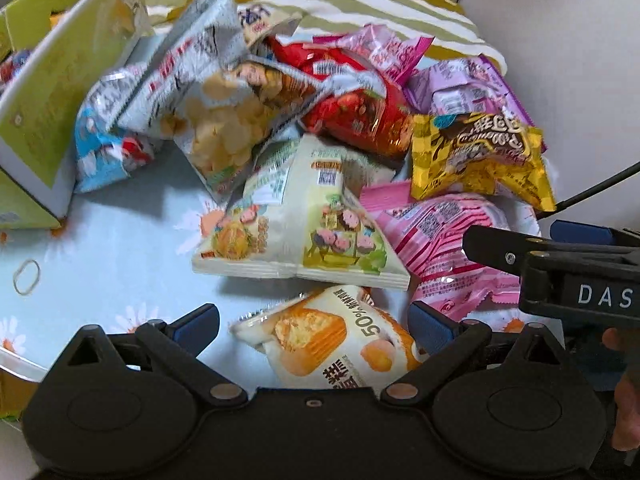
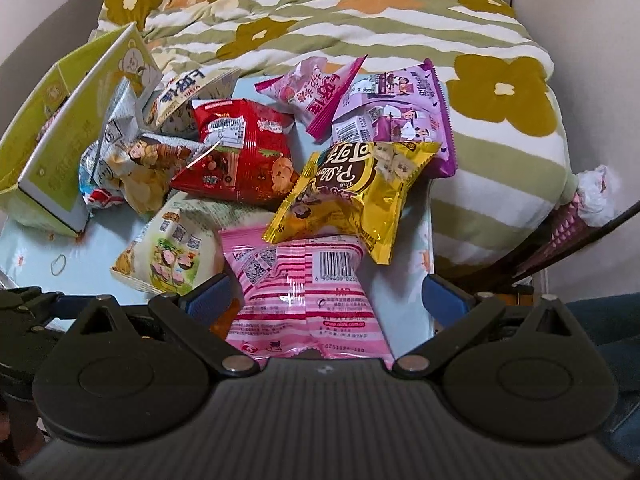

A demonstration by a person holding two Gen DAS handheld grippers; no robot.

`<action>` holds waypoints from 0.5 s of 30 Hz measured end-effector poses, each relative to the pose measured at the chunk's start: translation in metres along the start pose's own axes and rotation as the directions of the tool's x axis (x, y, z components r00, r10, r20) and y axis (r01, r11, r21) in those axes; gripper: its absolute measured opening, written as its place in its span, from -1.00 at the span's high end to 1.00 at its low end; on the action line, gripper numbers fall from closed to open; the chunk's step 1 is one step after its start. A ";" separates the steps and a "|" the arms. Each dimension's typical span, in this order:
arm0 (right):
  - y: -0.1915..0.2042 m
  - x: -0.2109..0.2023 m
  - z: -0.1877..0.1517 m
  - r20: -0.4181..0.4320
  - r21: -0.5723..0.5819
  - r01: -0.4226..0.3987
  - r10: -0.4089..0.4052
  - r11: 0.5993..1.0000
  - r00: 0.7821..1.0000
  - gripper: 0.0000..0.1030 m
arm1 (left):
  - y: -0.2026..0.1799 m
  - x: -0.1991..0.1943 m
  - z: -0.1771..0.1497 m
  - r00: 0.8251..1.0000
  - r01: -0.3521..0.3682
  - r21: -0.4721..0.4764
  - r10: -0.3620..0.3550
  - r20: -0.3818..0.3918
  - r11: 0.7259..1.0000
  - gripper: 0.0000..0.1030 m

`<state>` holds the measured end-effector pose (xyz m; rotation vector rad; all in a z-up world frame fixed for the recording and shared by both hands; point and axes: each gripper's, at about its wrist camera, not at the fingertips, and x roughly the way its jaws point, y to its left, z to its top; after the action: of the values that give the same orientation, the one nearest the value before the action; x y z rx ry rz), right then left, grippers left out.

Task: Organize snacks
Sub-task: 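Grasp the white cake bag with the left tool while the right tool grasps the pink striped bag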

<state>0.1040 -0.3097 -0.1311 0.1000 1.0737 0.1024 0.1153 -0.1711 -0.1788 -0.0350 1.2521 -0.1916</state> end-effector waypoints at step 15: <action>0.008 0.025 -0.001 -0.055 -0.065 -0.010 0.007 0.998 0.998 -1.00 | 0.013 0.022 -0.021 0.999 0.006 0.039 -0.004 -0.039 0.999 -0.39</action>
<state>0.1146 -0.2984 -0.1518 0.0426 1.1232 0.1487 0.1033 -0.1604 -0.2078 -0.0006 1.2866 -0.2221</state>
